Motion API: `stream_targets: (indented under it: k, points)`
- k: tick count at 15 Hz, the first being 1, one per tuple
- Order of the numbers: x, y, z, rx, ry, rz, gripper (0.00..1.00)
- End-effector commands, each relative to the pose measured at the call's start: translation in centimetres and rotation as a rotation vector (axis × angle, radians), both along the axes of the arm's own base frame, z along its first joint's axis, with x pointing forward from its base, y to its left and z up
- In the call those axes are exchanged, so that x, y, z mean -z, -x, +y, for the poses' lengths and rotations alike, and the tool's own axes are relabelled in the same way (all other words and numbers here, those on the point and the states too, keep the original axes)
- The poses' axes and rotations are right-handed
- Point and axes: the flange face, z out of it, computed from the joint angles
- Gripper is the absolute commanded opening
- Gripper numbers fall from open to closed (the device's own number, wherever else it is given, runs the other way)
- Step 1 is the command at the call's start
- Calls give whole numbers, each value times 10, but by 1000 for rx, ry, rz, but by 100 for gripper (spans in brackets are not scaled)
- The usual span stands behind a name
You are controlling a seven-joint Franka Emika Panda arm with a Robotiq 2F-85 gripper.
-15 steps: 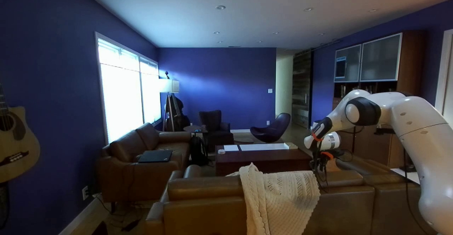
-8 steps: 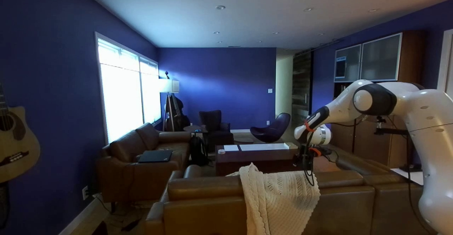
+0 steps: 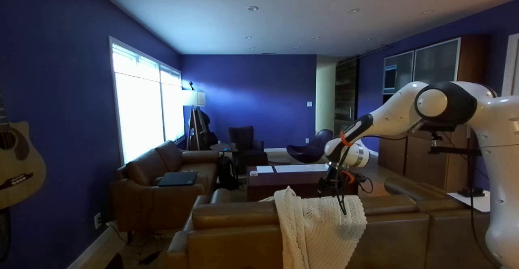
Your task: Pull the white blanket to the right, spread the white blanket a little to the left side of the couch
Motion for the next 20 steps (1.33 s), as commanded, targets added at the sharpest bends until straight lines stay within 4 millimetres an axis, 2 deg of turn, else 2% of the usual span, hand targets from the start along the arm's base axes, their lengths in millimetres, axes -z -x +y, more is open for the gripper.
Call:
stream_targets:
  k: [1,7,9,17,20]
  points:
    - [0,1,0,2,0,1,100]
    - [0,4,-5,12,1,2,100]
    - [-7,-7,7,3,4,-26,100]
    - [-35,-57,99,29,-5,-54,100]
    - [-38,-79,115,152,11,-136,100]
